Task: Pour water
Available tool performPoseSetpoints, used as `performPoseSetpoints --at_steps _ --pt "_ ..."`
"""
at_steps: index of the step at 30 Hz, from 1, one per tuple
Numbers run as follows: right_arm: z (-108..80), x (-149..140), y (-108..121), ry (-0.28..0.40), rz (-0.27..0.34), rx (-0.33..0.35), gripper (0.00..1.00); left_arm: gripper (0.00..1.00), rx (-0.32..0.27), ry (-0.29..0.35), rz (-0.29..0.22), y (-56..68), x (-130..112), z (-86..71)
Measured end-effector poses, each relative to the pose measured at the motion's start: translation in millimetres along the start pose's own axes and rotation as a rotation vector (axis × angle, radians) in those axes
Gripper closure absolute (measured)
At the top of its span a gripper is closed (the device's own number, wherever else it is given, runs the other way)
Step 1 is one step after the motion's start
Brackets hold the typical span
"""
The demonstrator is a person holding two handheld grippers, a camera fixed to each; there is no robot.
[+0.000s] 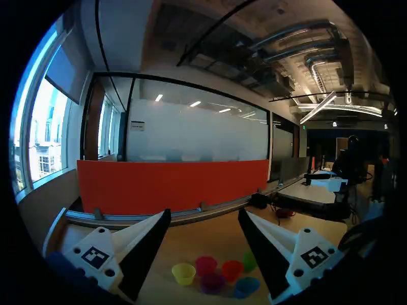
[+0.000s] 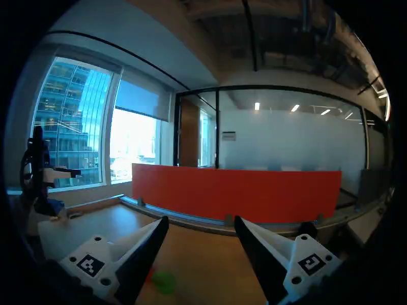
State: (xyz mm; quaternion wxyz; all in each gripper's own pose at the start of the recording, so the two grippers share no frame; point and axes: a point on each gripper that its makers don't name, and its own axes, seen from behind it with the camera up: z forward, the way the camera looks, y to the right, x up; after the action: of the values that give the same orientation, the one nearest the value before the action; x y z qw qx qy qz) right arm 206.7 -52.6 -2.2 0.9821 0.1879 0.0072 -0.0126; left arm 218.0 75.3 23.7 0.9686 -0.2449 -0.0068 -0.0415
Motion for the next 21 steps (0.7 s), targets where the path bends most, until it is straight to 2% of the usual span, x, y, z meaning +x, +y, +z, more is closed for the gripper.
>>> performPoseSetpoints --at_steps 5,11,21 --pt "3.5 0.0 -9.6 -0.012 0.004 0.046 0.01 0.02 -0.054 -0.011 -0.010 11.1 -2.8 1.4" --pt "7.9 -8.1 -15.1 -0.036 0.004 0.082 0.01 0.02 -0.113 -0.030 0.003 23.6 -9.1 1.4" --pt "17.6 -30.0 -23.9 -0.100 -0.017 0.128 0.01 0.02 -0.200 -0.067 0.027 43.3 -38.5 1.5"
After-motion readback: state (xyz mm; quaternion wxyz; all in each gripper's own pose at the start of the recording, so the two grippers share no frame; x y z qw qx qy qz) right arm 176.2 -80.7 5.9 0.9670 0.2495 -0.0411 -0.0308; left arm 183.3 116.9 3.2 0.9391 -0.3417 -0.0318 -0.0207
